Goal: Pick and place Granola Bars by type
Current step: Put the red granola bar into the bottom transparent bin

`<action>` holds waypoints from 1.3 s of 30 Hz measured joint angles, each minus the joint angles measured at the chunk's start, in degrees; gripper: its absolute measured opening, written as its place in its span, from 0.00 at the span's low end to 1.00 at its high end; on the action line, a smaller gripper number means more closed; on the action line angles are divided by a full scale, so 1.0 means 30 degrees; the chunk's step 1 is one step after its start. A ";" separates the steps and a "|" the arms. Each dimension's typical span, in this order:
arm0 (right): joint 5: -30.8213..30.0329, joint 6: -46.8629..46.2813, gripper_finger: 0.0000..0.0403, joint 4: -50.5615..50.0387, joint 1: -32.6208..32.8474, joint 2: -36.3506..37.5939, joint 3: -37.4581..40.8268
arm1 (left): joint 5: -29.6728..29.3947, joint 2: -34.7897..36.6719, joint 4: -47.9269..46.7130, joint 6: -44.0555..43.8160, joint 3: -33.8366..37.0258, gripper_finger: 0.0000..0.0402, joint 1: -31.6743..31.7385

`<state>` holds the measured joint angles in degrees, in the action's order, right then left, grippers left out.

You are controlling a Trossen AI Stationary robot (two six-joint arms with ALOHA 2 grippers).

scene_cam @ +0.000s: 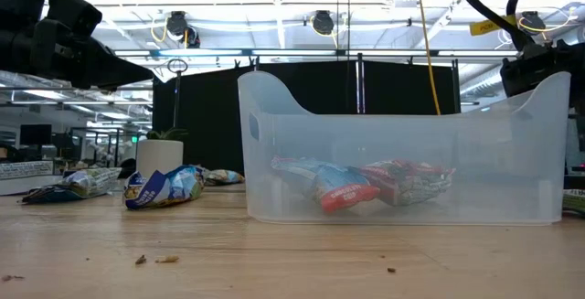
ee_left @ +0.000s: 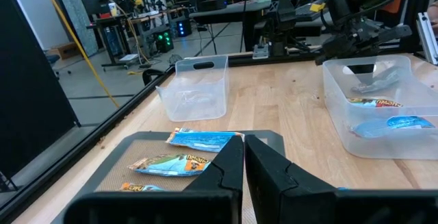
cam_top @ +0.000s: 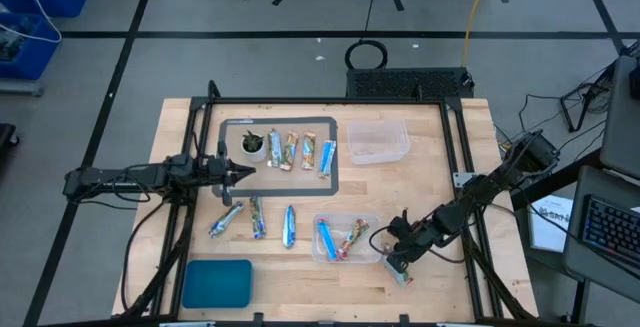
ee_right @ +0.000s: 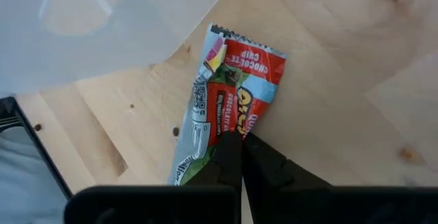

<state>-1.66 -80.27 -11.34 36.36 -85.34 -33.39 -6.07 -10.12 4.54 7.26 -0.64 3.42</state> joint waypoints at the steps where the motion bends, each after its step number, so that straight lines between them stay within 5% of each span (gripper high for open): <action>1: -0.0016 -0.0006 0.00 -0.0299 0.0000 0.0000 0.0001 | 0.0000 -0.0001 0.0000 0.0001 0.0000 0.06 -0.0002; 12: -0.0726 -0.0520 0.00 -0.3956 0.0015 0.0205 0.0001 | 0.0000 -0.0001 0.0000 0.0000 0.0000 0.06 -0.0003; 22: -0.5972 0.1002 0.00 -0.5081 -0.0005 0.3874 0.0441 | 0.0000 -0.0004 -0.0007 0.0003 0.0000 0.06 0.0000; 39: -0.8459 0.3977 0.00 0.1048 -0.1291 0.8571 0.6033 | 0.0000 0.0002 -0.0007 0.0003 0.0001 0.06 -0.0007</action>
<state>-27.04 -68.34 -8.20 32.49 -59.63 -15.29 -6.07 -10.11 4.51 7.27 -0.64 3.40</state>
